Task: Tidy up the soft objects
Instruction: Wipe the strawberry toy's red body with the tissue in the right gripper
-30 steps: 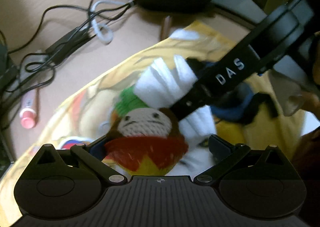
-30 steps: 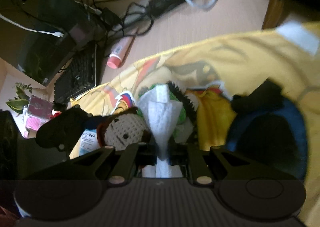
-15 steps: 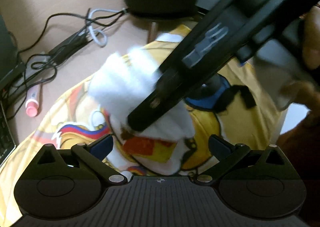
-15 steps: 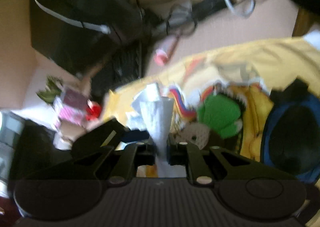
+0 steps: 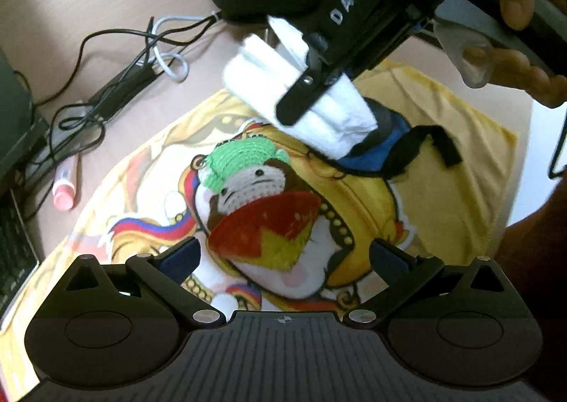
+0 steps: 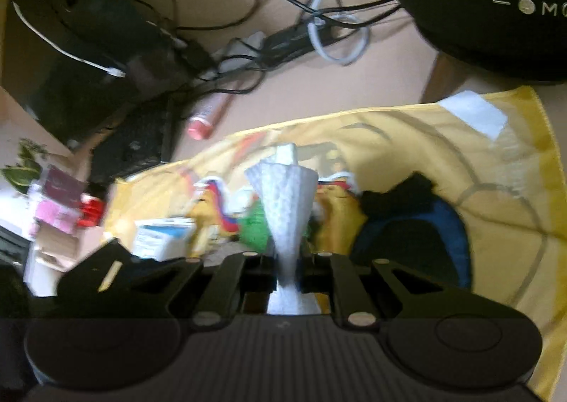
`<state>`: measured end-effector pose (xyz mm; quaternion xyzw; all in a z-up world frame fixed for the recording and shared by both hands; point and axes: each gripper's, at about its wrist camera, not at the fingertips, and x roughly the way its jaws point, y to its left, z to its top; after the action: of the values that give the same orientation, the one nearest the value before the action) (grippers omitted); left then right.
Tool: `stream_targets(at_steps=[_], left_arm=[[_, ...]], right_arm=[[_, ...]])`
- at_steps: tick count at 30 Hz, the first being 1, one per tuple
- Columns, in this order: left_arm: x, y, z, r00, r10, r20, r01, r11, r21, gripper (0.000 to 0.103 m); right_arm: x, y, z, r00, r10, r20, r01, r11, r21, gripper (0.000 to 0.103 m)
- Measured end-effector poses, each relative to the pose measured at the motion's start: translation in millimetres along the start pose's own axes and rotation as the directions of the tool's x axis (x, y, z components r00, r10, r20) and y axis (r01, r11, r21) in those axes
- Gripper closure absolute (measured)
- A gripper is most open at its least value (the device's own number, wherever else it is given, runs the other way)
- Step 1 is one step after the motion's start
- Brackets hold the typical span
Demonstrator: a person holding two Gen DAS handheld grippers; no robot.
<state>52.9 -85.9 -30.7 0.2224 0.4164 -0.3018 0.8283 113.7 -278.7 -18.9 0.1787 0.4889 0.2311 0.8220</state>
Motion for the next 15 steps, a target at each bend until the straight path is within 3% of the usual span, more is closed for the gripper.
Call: stream_targets(at_steps=[2,5,10,15], left_arm=[[-5,0,-4,1.000,-0.006,0.003,0.006,1.000,-0.012,0.000],[0,-4,-5,1.000,-0.017,-0.022,0.016,1.000,-0.015,0.000],[1,-16,-5,0.999,-0.009,-0.034,0.009,1.000,0.015,0.000],[-1,-15,-4,1.000,0.000,-0.029,0.000,1.000,-0.011,0.000]], right_arm=[[-4,16,-3,0.997,0.076,-0.009,-0.077,0.997,-0.021,0.091],[6,41,-15,0.976,0.202,-0.080,-0.206,0.977,-0.049,0.090],[36,53,-39,0.979,0.088,-0.183,-0.112,0.986,-0.123,0.087],[10,45,-34,0.990,0.074,-0.121,-0.090,0.987,-0.134,0.087]])
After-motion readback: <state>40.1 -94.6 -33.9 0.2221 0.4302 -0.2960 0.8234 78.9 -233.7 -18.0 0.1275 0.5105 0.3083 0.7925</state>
